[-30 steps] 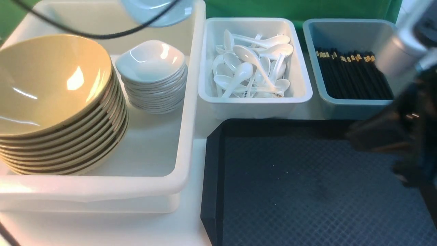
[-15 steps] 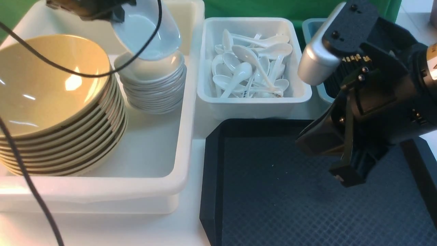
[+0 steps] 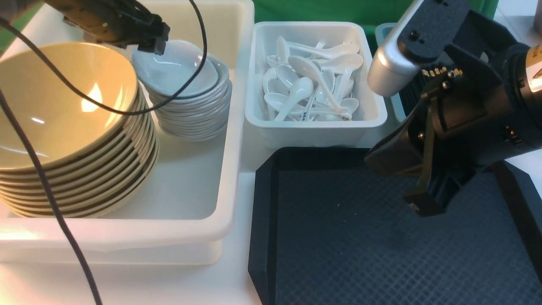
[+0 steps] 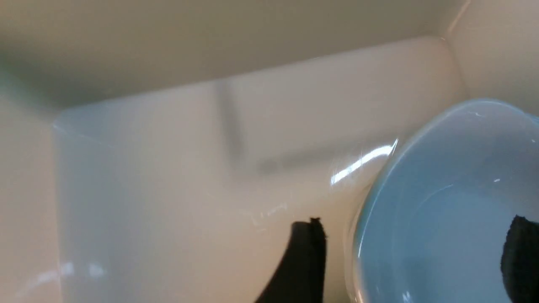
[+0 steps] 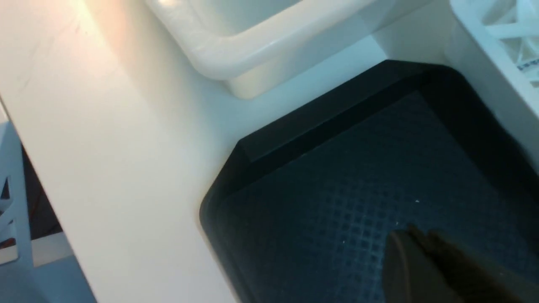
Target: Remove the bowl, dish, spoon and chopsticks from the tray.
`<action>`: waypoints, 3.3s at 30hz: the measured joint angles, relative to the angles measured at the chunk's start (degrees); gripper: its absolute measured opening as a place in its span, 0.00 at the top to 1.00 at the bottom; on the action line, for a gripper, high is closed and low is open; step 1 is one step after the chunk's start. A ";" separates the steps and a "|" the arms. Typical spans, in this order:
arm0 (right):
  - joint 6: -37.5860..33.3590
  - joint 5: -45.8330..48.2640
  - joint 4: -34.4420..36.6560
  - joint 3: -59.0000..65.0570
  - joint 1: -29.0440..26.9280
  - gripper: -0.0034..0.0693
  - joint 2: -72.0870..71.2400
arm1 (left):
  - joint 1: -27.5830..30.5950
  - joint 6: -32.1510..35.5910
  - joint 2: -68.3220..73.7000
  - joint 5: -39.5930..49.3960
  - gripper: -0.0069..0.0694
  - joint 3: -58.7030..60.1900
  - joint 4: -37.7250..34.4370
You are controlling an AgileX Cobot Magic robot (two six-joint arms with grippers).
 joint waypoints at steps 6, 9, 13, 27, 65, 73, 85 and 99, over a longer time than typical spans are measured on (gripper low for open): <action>0.00 -0.06 -0.06 0.00 0.00 0.84 0.00 | -0.20 -0.58 -1.17 8.33 0.07 -10.35 0.40; 0.00 -0.12 -1.06 0.00 0.00 0.84 0.00 | -1.85 -1.42 -4.66 13.82 0.19 -16.11 1.53; 0.09 -0.17 -2.96 0.00 0.00 0.83 0.00 | -5.66 -1.36 -11.01 20.55 0.42 -17.35 3.83; 0.23 0.83 -3.89 0.26 0.00 0.82 -2.61 | -10.11 -4.59 -47.65 20.92 0.92 21.93 8.67; 1.48 -29.77 -3.21 29.04 0.00 0.79 -39.12 | -10.11 -14.89 -105.05 1.63 0.92 74.91 12.80; 1.48 -29.77 -3.16 29.09 0.00 0.77 -39.12 | -10.11 -14.89 -105.05 1.63 0.92 74.91 12.80; 5.54 -44.71 -2.83 42.41 -4.99 0.91 -45.39 | -10.11 -14.89 -105.05 1.64 0.92 74.91 12.73; 24.21 -45.71 -9.89 70.77 -39.32 0.91 -71.06 | -10.11 -14.89 -105.05 1.64 0.92 74.91 12.73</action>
